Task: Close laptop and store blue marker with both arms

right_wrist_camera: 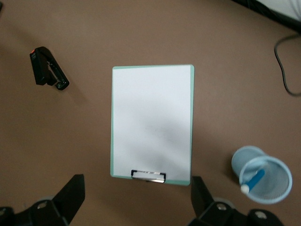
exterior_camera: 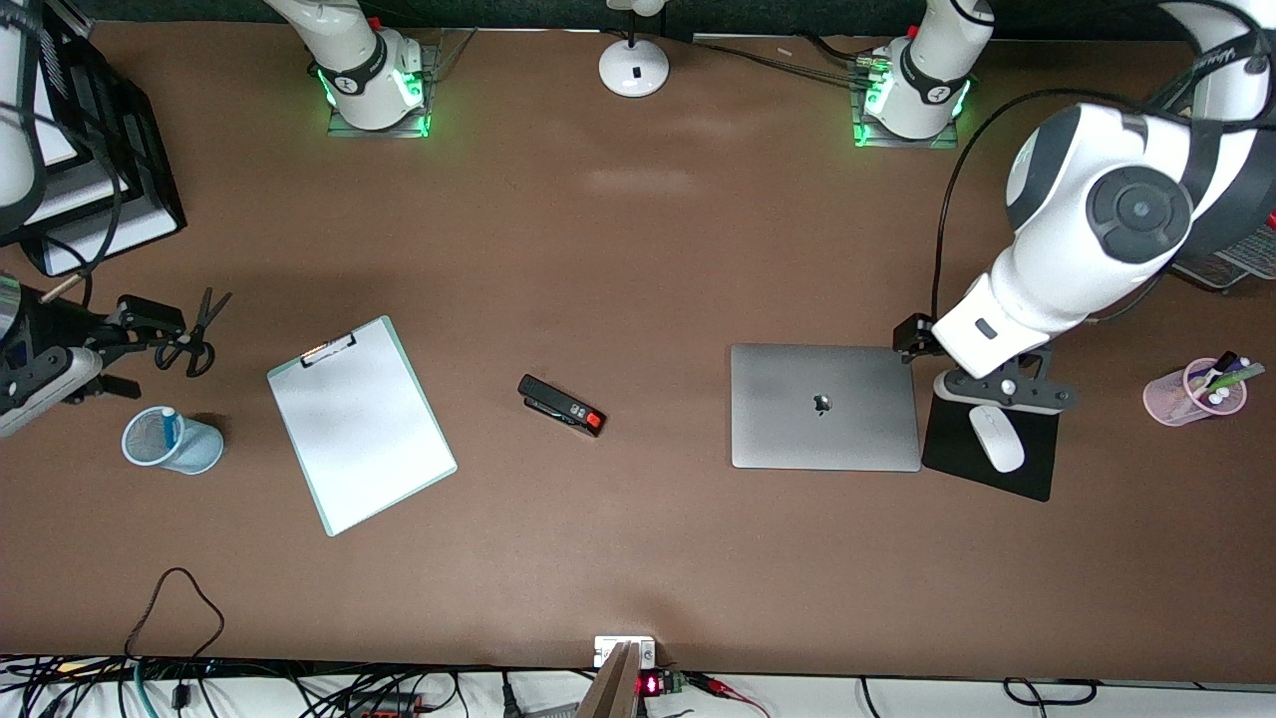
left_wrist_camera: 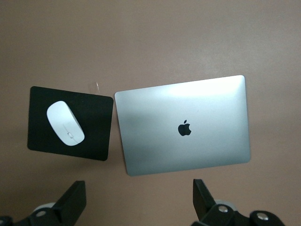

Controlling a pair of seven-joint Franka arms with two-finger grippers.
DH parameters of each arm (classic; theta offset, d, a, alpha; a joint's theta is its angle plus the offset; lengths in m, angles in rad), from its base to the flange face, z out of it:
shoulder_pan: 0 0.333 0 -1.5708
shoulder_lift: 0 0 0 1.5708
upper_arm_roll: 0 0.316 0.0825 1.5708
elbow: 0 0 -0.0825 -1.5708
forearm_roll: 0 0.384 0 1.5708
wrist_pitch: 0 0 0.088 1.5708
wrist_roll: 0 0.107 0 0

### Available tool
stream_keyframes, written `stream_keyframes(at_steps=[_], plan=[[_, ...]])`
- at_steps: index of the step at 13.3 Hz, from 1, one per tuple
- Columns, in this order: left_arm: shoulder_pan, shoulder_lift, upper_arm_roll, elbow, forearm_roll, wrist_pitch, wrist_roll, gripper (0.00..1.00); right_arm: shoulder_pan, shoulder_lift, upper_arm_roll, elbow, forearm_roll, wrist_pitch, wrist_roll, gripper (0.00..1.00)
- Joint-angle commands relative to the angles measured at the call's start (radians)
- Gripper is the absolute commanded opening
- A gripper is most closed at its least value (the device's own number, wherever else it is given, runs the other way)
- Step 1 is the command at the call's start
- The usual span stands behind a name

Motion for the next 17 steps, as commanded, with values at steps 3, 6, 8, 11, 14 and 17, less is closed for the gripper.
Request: stream_keyframes(at_steps=[3, 6, 8, 11, 14, 17], plan=[[0.007, -0.086, -0.002, 0.040, 0.005, -0.098, 0.043, 1.00, 0.086, -0.072, 0.002, -0.022, -0.143, -0.122, 0.391, 1.00], [0.030, -0.090, 0.021, 0.156, -0.094, -0.259, 0.125, 1.00, 0.114, -0.079, 0.000, -0.024, -0.164, -0.159, 0.527, 1.00], [0.015, -0.135, 0.110, 0.153, -0.141, -0.281, 0.164, 1.00, 0.120, -0.093, 0.000, -0.024, -0.179, -0.187, 0.562, 1.00], [-0.033, -0.185, 0.197, 0.141, -0.133, -0.280, 0.205, 1.00, 0.117, -0.116, -0.006, -0.022, -0.193, -0.200, 0.566, 1.00], [-0.076, -0.250, 0.274, 0.046, -0.132, -0.272, 0.208, 1.00, 0.117, -0.124, -0.010, -0.019, -0.194, -0.182, 0.582, 1.00], [-0.072, -0.332, 0.288, -0.092, -0.130, -0.211, 0.204, 1.00, 0.122, -0.154, -0.003, -0.028, -0.222, -0.145, 0.700, 1.00]])
